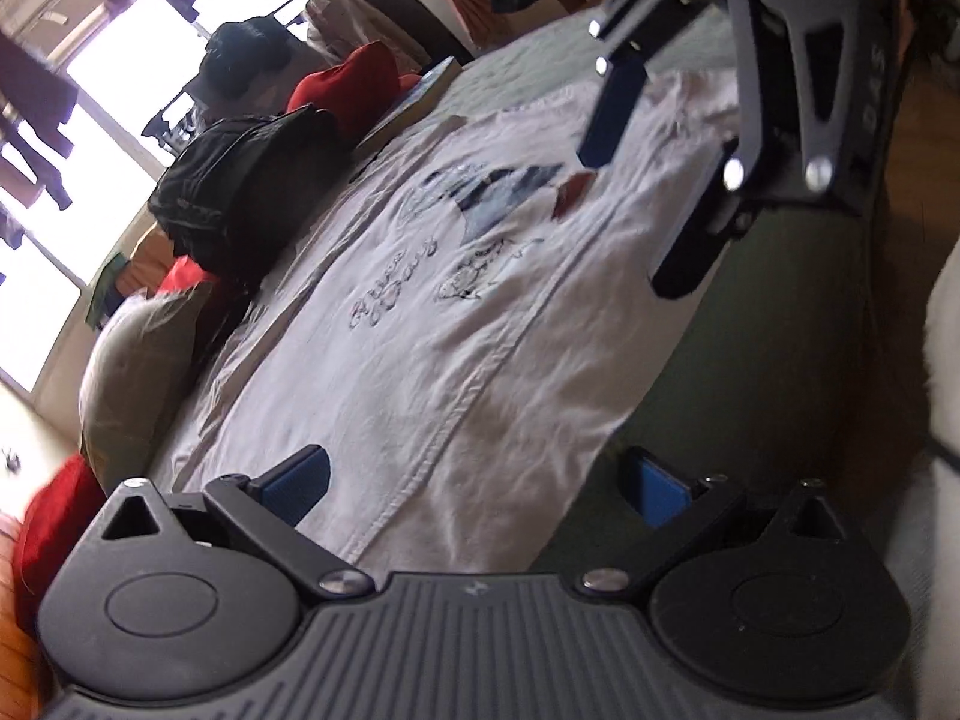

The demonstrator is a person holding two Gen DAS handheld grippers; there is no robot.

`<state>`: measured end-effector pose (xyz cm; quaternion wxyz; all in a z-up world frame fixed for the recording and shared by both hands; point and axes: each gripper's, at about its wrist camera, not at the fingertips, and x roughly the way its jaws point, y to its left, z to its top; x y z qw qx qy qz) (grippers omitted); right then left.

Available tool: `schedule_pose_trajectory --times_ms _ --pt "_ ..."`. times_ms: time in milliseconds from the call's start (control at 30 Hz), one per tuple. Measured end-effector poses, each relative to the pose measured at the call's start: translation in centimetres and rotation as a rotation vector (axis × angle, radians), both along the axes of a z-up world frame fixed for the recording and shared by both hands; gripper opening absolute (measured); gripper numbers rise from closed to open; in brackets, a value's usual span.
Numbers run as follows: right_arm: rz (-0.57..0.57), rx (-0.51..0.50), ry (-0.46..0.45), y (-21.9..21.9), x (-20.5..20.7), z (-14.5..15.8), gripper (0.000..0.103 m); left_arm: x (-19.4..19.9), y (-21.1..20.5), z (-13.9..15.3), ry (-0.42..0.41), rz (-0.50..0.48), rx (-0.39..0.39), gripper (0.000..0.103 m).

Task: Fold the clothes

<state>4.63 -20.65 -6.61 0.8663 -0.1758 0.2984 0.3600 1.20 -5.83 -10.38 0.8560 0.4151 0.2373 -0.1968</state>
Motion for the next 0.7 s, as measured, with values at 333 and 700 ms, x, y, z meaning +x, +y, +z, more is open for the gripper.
schedule_pose_trajectory --times_ms 333,700 --pt "-0.004 0.024 -0.025 -0.4 -0.3 0.9 0.090 0.9 -0.2 2.2 -0.096 -0.005 -0.021 0.103" --pt "-0.013 -0.297 -0.352 4.8 -1.4 -2.2 0.098 1.1 -0.1 3.3 -0.102 -0.018 -0.043 0.102"
